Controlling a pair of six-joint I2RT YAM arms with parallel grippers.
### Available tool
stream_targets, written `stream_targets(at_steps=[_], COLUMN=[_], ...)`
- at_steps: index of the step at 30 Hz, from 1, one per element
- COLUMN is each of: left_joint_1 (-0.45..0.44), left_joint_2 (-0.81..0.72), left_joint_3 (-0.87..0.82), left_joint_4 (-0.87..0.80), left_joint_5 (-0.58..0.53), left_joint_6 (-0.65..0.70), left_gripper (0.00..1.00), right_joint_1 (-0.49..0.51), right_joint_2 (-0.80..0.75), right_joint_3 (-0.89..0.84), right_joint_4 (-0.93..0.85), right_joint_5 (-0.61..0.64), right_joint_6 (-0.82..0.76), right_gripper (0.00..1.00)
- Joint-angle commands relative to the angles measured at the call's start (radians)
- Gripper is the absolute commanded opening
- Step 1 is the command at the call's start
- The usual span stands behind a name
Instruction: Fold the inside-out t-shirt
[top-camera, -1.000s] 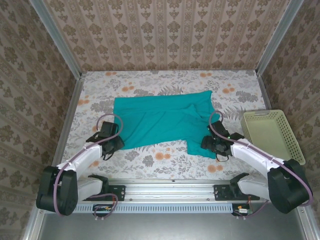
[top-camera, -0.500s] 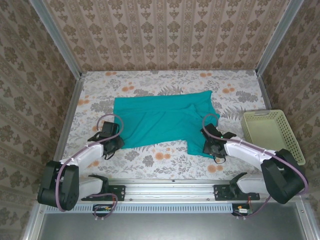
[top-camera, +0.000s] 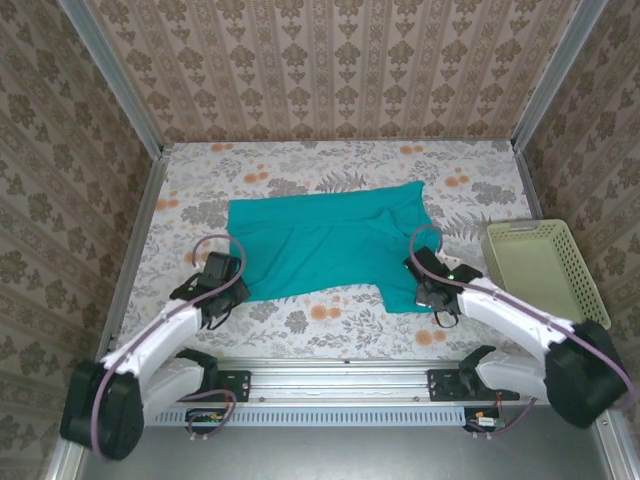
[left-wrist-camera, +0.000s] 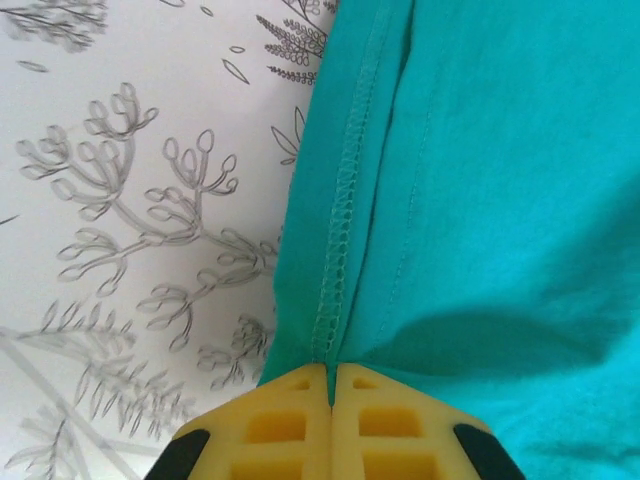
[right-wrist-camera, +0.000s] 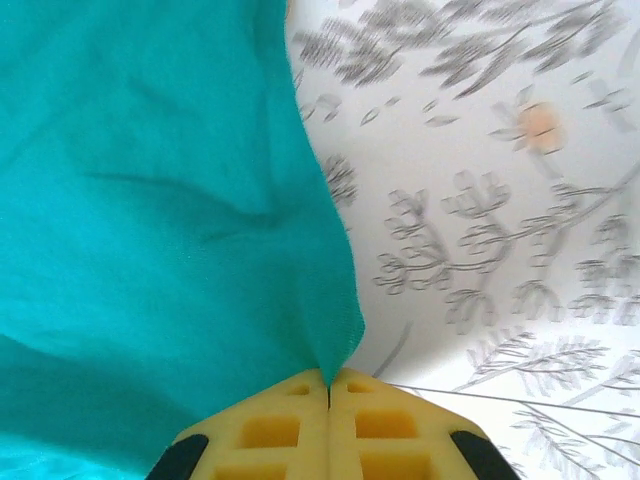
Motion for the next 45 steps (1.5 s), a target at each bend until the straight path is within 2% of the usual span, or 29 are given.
stream_targets(at_steps=[1, 5, 8, 13, 24, 33, 36, 37, 39, 41, 43, 45], left_joint_1=[-0.037, -0.052, -0.053, -0.045, 0.163, 0.213, 0.228, 0.23, 0.238, 0.25, 0.266, 0.27], left_joint_2=[-0.132, -0.249, -0.223, -0.066, 0.35, 0.64, 0.713, 0.736, 0.791, 0.821, 0.813, 0.769], left_joint_3=[-0.025, -0.027, 0.016, 0.133, 0.417, 0.591, 0.638, 0.656, 0.712, 0.753, 0.765, 0.759], left_joint_4=[-0.172, -0.225, -0.216, -0.146, -0.023, 0.022, 0.035, 0.036, 0.017, -0.001, -0.009, -0.019], left_joint_5=[-0.086, -0.077, -0.067, -0.08, 0.004, 0.056, 0.064, 0.065, 0.07, 0.079, 0.074, 0.038], left_joint_6=[-0.089, -0.129, -0.128, -0.109, -0.011, 0.022, 0.032, 0.038, 0.062, 0.092, 0.112, 0.135], left_gripper=[0.0, 0.0, 0.0, 0.0, 0.0, 0.0, 0.01, 0.05, 0.24, 0.37, 0.45, 0.52], right_joint_1=[0.002, 0.006, 0.006, -0.006, -0.167, -0.229, -0.247, -0.252, -0.266, -0.28, -0.285, -0.275], right_joint_2=[-0.116, -0.18, -0.154, -0.014, 0.41, 0.701, 0.791, 0.813, 0.846, 0.869, 0.86, 0.81], right_joint_3=[0.027, 0.058, 0.117, 0.298, 0.688, 0.938, 0.999, 1.01, 1.02, 1.044, 1.054, 1.011], right_joint_4=[-0.158, -0.211, -0.196, -0.148, -0.047, -0.029, -0.016, -0.01, 0.014, 0.001, -0.024, -0.023], right_joint_5=[0.107, 0.121, 0.108, 0.107, 0.074, 0.041, 0.032, 0.038, 0.036, 0.03, 0.05, 0.068], right_joint_6=[0.04, 0.027, -0.022, -0.116, -0.321, -0.35, -0.358, -0.355, -0.353, -0.361, -0.373, -0.382], right_gripper=[0.0, 0.0, 0.0, 0.0, 0.0, 0.02, 0.07, 0.09, 0.31, 0.48, 0.56, 0.6])
